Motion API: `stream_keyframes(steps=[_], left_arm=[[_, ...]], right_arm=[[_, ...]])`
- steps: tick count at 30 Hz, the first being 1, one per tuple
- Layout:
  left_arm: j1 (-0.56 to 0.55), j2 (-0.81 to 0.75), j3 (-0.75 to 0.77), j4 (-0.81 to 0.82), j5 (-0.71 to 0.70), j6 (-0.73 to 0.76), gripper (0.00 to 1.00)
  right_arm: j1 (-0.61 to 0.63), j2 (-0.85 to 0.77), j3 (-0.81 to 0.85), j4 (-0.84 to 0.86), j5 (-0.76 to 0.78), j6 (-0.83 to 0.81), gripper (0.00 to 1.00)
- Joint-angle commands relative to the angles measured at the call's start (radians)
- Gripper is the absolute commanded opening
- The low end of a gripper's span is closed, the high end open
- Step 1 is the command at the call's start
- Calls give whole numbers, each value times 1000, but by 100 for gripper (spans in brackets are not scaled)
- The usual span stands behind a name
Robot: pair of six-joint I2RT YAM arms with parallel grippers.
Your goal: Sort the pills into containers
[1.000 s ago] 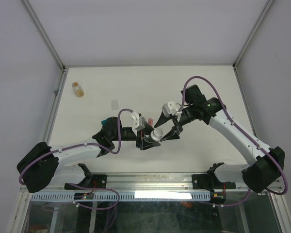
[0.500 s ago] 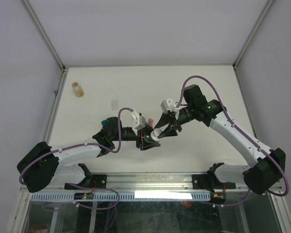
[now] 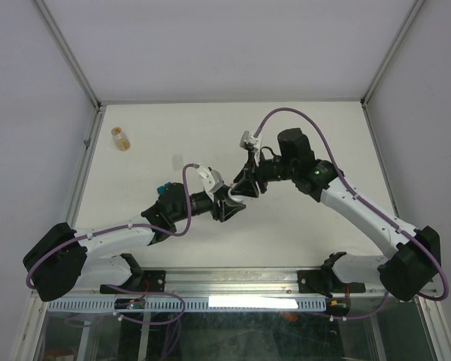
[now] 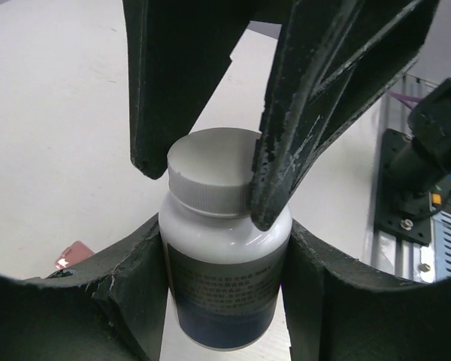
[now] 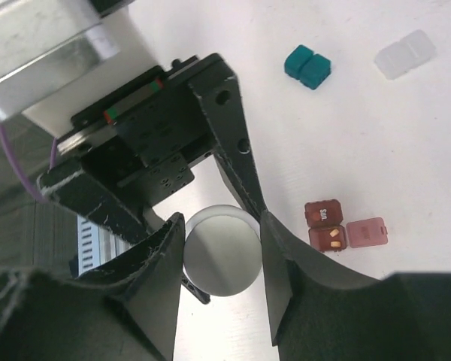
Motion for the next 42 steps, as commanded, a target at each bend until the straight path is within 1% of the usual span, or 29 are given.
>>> stream_keyframes(steps=[1,2,3,5,6,7,8,9,10,13,16,25,29,36,39,42], left_arm=[[5,-15,45,137,-185,31,0],[5,-16,41,135,-186,30,0],[5,-19,37,130,-185,31,0],[5,-20,20,122,-183,32,0],[5,-24,8,123,-182,32,0],[6,-27,-3,124,-182,32,0],[5,-34,-17,129,-179,32,0],[4,-43,-28,133,-176,29,0],[4,-52,-38,136,-170,27,0],[5,-74,-50,134,-146,21,0],[6,-79,-48,132,-124,17,0],[5,-85,-38,129,-84,0,0],[5,-87,-37,125,-76,-3,0],[5,-86,-33,123,-74,-5,0],[6,-84,-32,121,-74,-7,0],[5,-82,-28,116,-73,-11,0]], right_arm=[[10,13,9,67,128,200,3],[6,18,25,68,108,209,5],[0,23,45,70,77,217,13],[-25,28,89,73,-10,216,45],[-40,27,112,64,-51,195,58],[-52,25,135,56,-64,170,68],[-63,19,151,46,-66,145,73],[-70,15,163,37,-73,108,76],[-73,16,175,0,-79,62,77],[-71,31,207,-112,-108,-79,78],[-58,42,193,-155,-119,-155,79],[-7,91,184,-165,-38,-188,80],[19,105,179,-160,-14,-184,75],[20,101,180,-150,-53,-167,50],[20,100,179,-146,-65,-165,38],[20,97,175,-137,-78,-154,24]])
